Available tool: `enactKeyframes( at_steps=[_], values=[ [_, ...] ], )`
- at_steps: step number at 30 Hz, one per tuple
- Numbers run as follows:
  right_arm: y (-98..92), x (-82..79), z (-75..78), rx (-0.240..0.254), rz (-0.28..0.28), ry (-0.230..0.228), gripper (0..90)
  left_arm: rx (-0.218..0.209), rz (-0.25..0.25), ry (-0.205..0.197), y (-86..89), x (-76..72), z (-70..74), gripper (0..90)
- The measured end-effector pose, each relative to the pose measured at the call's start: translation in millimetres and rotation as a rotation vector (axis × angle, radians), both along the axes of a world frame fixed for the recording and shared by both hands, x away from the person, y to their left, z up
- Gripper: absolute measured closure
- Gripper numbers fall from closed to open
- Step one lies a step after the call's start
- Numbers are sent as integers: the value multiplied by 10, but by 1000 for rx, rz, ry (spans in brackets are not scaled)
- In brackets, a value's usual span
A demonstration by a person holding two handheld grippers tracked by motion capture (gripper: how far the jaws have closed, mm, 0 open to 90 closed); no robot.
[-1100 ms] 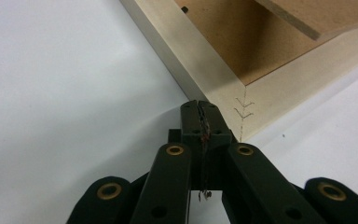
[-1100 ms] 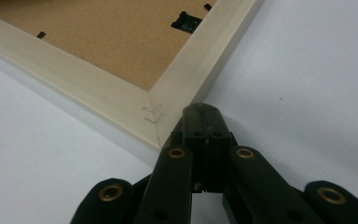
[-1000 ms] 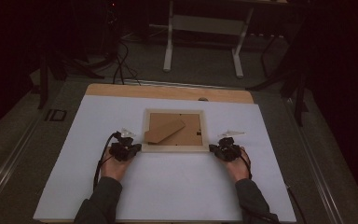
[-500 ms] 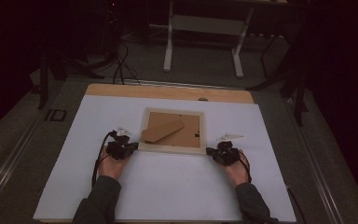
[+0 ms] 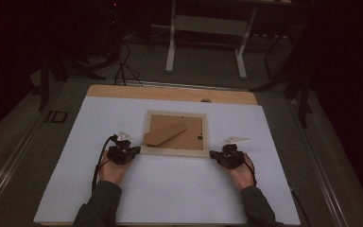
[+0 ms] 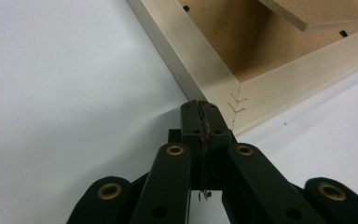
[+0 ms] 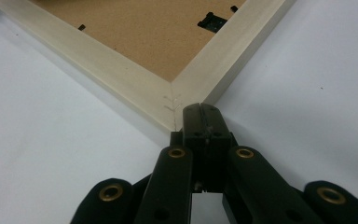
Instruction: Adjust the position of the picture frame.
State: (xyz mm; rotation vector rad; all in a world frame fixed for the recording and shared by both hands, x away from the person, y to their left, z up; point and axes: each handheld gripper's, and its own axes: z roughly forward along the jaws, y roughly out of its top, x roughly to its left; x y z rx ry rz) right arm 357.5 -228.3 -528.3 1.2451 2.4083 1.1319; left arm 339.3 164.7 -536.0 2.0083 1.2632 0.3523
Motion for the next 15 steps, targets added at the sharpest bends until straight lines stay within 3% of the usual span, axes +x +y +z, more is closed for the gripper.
enactKeyframes(
  at_steps=[11, 15],
  values=[
    [-43, -12, -14, 22, 2, 3, 900, -6, -14, -14, -5, -90, 3, 900],
    [-28, -26, -8, 4, 1, -10, 900, 5, -32, -33, 3, -97, -8, 900]
  ],
)
